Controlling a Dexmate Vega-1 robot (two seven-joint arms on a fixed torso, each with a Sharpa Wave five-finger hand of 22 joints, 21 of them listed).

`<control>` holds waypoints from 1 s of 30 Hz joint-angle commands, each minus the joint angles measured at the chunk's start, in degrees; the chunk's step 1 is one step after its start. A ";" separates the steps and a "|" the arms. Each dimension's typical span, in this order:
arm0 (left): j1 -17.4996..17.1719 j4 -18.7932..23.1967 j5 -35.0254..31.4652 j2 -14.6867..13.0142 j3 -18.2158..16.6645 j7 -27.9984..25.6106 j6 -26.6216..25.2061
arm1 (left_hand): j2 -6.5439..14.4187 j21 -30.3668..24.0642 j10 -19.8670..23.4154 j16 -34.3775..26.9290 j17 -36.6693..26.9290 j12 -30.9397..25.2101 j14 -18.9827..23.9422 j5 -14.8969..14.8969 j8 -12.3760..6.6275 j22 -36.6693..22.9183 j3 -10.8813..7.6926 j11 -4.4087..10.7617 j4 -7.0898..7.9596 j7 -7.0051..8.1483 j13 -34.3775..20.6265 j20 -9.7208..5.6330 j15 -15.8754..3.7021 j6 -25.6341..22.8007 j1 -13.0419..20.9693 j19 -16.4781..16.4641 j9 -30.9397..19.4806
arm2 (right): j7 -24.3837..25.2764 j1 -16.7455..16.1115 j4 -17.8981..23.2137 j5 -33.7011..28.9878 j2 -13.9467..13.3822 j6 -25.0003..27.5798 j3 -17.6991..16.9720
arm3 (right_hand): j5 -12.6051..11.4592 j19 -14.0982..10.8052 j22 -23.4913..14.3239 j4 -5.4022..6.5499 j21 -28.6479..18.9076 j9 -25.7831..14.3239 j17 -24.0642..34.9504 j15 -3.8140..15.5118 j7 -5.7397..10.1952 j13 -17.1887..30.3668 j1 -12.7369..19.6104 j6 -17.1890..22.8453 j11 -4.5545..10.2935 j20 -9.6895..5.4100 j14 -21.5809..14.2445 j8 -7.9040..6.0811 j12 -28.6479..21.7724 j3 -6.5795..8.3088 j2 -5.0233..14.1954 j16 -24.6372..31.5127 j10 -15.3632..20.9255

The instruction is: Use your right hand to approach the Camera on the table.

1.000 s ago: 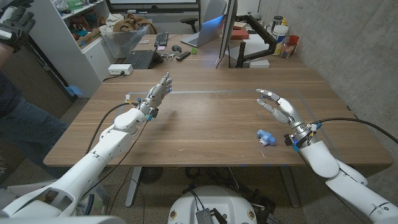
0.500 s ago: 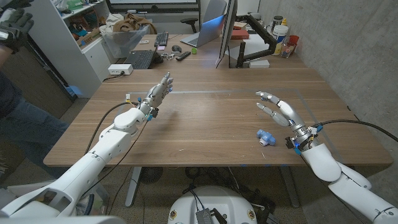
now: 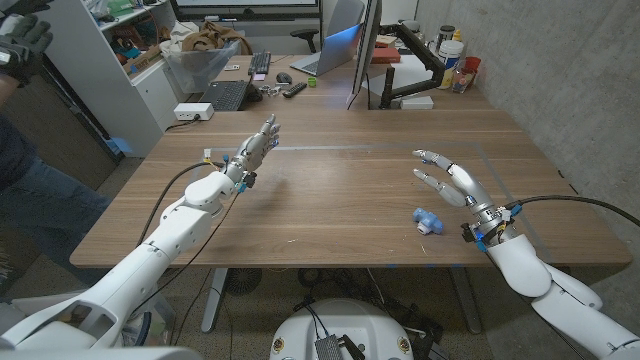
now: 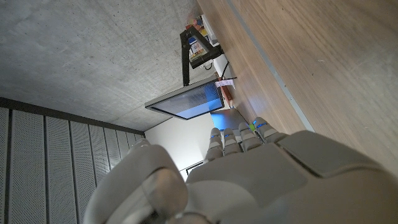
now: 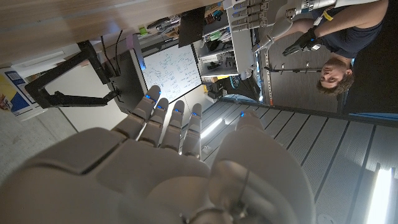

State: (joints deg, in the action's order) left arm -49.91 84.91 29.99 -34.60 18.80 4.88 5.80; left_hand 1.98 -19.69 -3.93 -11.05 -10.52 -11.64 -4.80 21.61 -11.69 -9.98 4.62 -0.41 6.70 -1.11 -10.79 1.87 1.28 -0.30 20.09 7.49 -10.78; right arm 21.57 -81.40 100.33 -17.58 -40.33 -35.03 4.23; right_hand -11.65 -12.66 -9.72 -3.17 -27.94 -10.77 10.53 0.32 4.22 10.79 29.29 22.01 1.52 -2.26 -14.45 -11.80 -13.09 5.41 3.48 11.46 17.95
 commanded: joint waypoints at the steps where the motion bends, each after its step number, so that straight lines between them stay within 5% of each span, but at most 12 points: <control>1: 0.20 0.07 -0.06 -0.10 0.09 -0.17 -0.21 | 0.48 0.07 -0.51 0.05 -0.26 0.00 -0.62 0.14 0.21 -0.29 0.37 0.22 0.01 0.02 -0.17 0.09 -0.08 0.14 0.17 -0.19 -0.18 | 0.63 -0.36 0.18 -2.36 0.50 0.04 -0.41 | -0.26 -0.61 -0.30 -0.46 0.27 -0.32 0.33 0.33 0.39 0.11 0.50 0.30 -0.10 -0.03 -0.54 -0.07 -0.31 0.04 0.17 0.06 0.68; 30: 0.66 0.63 -0.50 -0.25 0.57 -0.17 -0.06 | 0.85 0.89 -0.50 0.07 -0.22 -0.03 -0.70 0.08 0.69 -0.30 0.93 1.01 -0.08 0.31 -0.16 -1.00 -0.95 2.06 0.48 -0.64 -0.19 | 4.47 -3.41 1.92 -9.43 0.91 2.42 -1.54 | -0.38 -0.10 -0.38 -0.93 1.47 -0.33 0.33 0.76 1.43 0.11 0.65 0.17 0.09 -0.29 0.80 0.20 -0.46 0.15 0.07 -0.50 1.48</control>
State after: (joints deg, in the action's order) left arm -49.60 85.29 29.66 -34.77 19.00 4.54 5.78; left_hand 2.21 -18.82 -4.25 -11.05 -10.52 -11.64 -5.37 21.61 -11.02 -9.98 5.23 0.53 6.56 -0.60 -10.79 1.22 0.71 1.25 20.32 6.88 -10.78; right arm 24.43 -83.43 101.31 -23.99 -39.40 -34.25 3.34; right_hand -11.65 -13.06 -10.01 -3.64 -26.61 -10.77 10.65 0.99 5.54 10.78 29.29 22.10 1.54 -2.26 -13.95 -11.80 -13.24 5.40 3.48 11.01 18.96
